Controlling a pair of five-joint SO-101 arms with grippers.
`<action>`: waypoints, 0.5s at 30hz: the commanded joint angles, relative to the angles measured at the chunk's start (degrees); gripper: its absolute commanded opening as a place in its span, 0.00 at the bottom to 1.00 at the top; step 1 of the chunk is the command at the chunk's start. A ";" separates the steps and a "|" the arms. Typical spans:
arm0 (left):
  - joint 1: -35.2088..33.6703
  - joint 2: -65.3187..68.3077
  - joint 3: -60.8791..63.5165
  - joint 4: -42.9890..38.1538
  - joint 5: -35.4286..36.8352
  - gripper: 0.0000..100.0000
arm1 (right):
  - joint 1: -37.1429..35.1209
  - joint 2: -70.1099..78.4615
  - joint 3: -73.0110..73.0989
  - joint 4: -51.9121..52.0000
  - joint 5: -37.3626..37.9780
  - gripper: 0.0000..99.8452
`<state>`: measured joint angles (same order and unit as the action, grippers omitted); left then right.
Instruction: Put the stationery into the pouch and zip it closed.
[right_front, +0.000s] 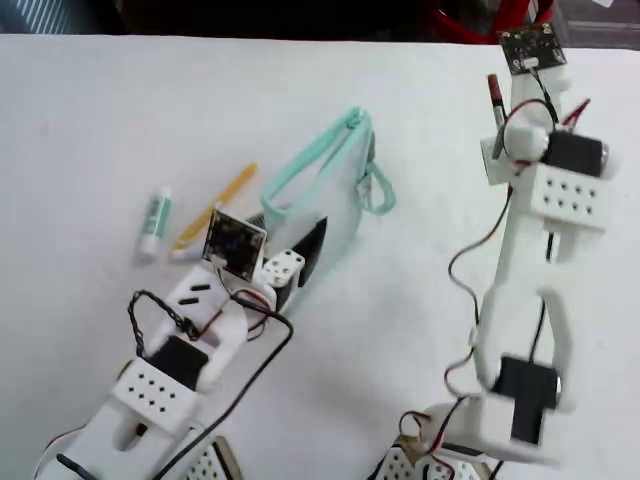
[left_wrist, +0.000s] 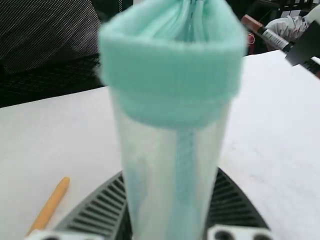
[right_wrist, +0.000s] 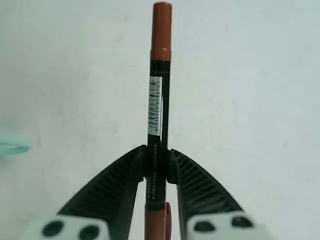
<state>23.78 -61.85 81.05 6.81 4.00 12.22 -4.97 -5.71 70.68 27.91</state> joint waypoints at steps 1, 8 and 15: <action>-0.13 -0.66 -0.44 -0.97 -0.09 0.17 | -1.89 -15.60 11.08 -6.29 -0.35 0.02; -0.13 -0.66 -0.44 -0.97 -0.09 0.17 | -9.19 -48.13 37.98 -19.30 -0.35 0.02; -0.13 -0.66 -0.44 -0.97 -0.09 0.17 | -20.97 -61.76 30.59 -13.32 -7.74 0.02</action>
<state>23.78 -61.85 81.05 6.81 4.00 -5.89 -64.40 29.98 56.26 24.57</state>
